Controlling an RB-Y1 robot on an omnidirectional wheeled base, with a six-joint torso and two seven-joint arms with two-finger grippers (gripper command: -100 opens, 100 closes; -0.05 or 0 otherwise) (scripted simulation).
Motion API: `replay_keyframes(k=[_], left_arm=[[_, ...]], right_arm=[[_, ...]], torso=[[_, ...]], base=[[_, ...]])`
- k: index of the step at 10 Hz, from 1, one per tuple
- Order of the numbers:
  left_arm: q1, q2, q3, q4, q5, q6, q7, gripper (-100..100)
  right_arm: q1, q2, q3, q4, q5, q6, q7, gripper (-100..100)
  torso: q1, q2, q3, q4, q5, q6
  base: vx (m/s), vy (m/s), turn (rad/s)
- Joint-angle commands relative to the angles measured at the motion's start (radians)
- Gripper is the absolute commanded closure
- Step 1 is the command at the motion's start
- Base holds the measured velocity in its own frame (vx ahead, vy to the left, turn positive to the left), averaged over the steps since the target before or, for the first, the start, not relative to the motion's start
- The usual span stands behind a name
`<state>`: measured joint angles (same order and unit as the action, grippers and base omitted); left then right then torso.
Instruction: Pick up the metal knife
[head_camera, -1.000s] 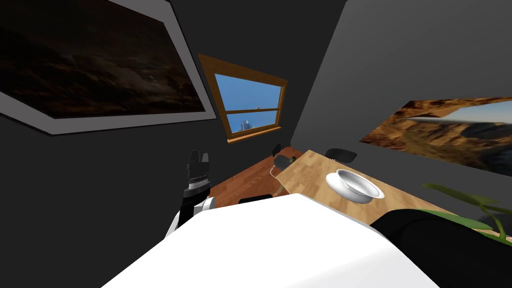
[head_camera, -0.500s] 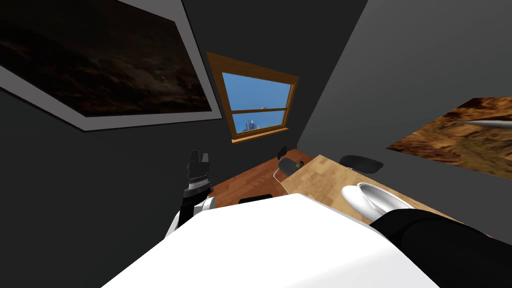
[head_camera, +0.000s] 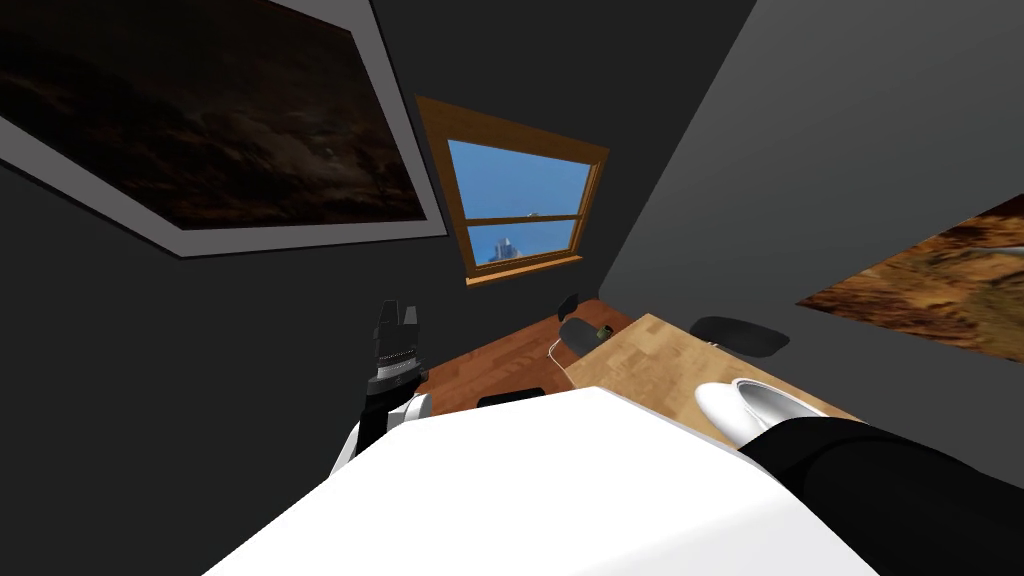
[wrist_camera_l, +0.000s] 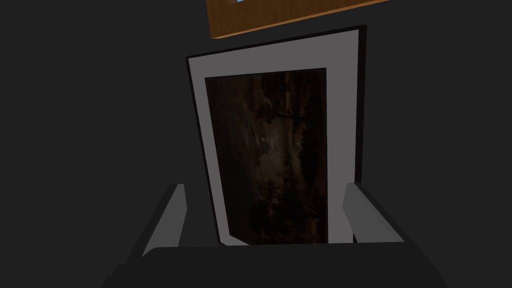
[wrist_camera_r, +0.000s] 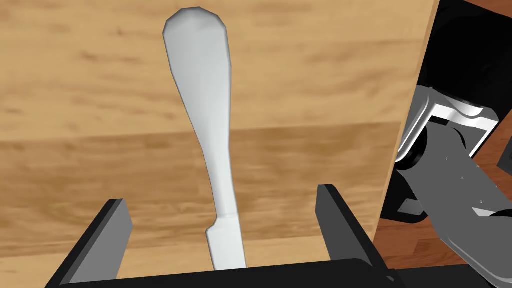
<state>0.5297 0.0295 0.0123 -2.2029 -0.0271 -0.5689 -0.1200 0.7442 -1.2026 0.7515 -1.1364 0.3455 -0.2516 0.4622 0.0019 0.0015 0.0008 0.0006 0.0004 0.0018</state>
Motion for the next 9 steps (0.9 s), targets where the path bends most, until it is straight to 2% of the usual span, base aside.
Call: replay_keyframes(k=[1, 2, 3, 4, 8, 9], left_arm=[[0.0, 0.0, 0.0, 0.0, 0.0, 0.0, 0.0, 0], [0.0, 0.0, 0.0, 0.0, 0.0, 0.0, 0.0, 0], [0.0, 0.0, 0.0, 0.0, 0.0, 0.0, 0.0, 0], [0.0, 0.0, 0.0, 0.0, 0.0, 0.0, 0.0, 0], [0.0, 0.0, 0.0, 0.0, 0.0, 0.0, 0.0, 0], [0.0, 0.0, 0.0, 0.0, 0.0, 0.0, 0.0, 0]], right_arm=[[-0.008, 0.035, 0.003, 0.02, 0.008, 0.009, 0.005, -100], [-0.015, 0.056, 0.006, 0.032, 0.013, 0.015, 0.006, -100], [-0.003, 0.044, -0.004, 0.027, 0.009, 0.006, 0.01, -100], [-0.003, 0.046, -0.004, 0.029, 0.009, 0.006, 0.012, 100], [-0.003, 0.046, -0.003, 0.028, 0.009, 0.005, 0.012, 100], [-0.003, 0.046, -0.003, 0.028, 0.009, 0.005, 0.012, 0]], torso=[[0.0, 0.0, 0.0, 0.0, 0.0, 0.0], [0.0, 0.0, 0.0, 0.0, 0.0, 0.0], [0.0, 0.001, 0.0, 0.0, 0.0, 0.0], [0.001, 0.0, 0.0, 0.0, 0.0, 0.0], [0.001, 0.0, 0.0, 0.0, 0.0, 0.0], [0.001, 0.0, 0.0, 0.0, 0.0, 0.0]], base=[[-0.012, -0.058, 0.065], [-0.013, -0.051, 0.056], [-0.006, -0.023, 0.011], [0.0, 0.0, 0.0], [0.0, 0.0, 0.0], [0.0, 0.0, 0.0]])
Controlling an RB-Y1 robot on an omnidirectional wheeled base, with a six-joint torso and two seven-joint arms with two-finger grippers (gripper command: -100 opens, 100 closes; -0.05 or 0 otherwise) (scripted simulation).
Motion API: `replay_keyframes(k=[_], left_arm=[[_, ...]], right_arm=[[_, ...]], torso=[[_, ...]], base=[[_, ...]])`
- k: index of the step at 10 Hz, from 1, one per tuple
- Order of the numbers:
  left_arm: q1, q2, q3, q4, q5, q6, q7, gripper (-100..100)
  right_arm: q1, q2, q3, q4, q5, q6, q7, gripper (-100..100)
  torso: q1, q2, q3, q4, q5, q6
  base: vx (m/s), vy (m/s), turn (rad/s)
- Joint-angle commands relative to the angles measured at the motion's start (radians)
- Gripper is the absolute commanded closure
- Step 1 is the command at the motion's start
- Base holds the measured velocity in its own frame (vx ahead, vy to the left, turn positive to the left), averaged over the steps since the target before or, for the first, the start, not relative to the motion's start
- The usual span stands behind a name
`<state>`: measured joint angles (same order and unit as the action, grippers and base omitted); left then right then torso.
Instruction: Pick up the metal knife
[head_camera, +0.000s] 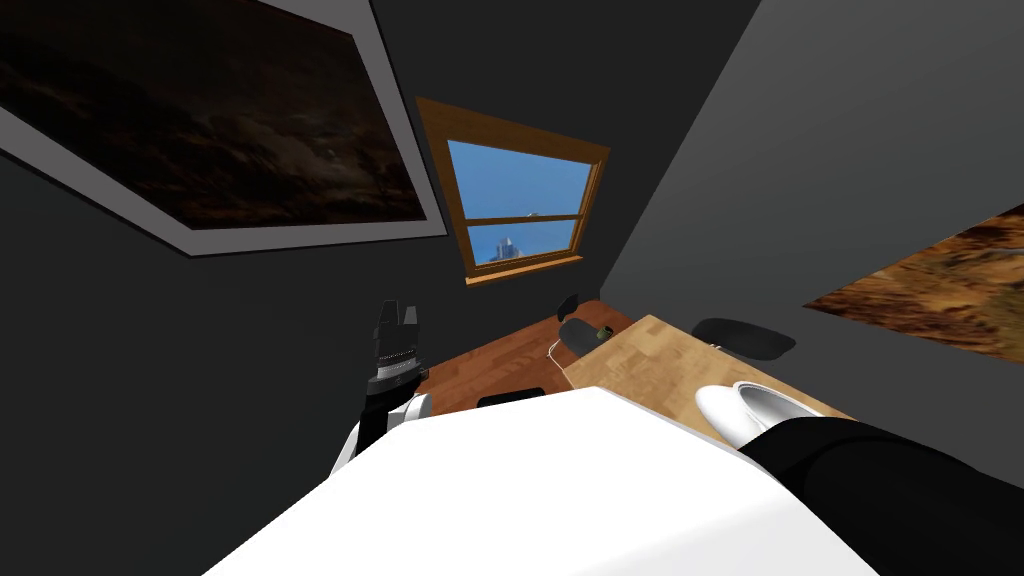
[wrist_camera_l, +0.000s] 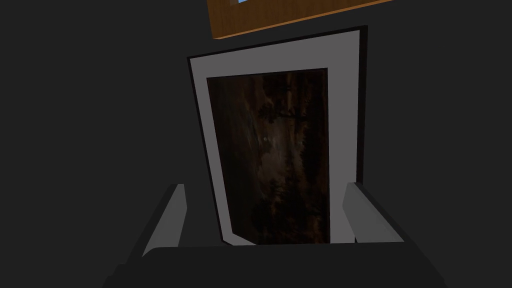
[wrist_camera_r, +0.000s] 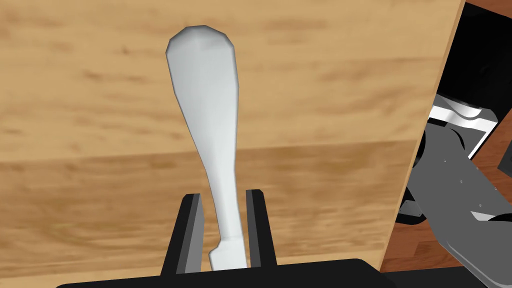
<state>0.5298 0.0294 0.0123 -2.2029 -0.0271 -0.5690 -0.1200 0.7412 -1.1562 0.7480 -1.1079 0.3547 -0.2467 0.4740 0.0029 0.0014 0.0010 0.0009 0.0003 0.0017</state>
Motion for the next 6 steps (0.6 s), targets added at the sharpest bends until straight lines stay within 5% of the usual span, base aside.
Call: replay_keyframes(k=[1, 5, 6], left_arm=[[0.0, 0.0, 0.0, 0.0, 0.0, 0.0, 0.0, 0], [0.0, 0.0, 0.0, 0.0, 0.0, 0.0, 0.0, 0], [0.0, 0.0, 0.0, 0.0, 0.0, 0.0, 0.0, 0]], right_arm=[[0.002, -0.033, 0.002, -0.021, -0.007, -0.001, -0.008, 100], [0.009, -0.064, 0.0, -0.037, -0.014, -0.009, -0.012, 100], [0.01, -0.066, -0.001, -0.038, -0.014, -0.01, -0.012, 0]], torso=[[0.0, 0.0, 0.0, 0.0, 0.0, 0.0], [0.003, -0.001, 0.0, 0.0, 0.001, 0.0], [0.002, 0.0, 0.0, 0.0, 0.0, 0.0]], base=[[0.011, 0.032, -0.075], [0.007, 0.038, -0.043], [0.0, 0.0, 0.0]])
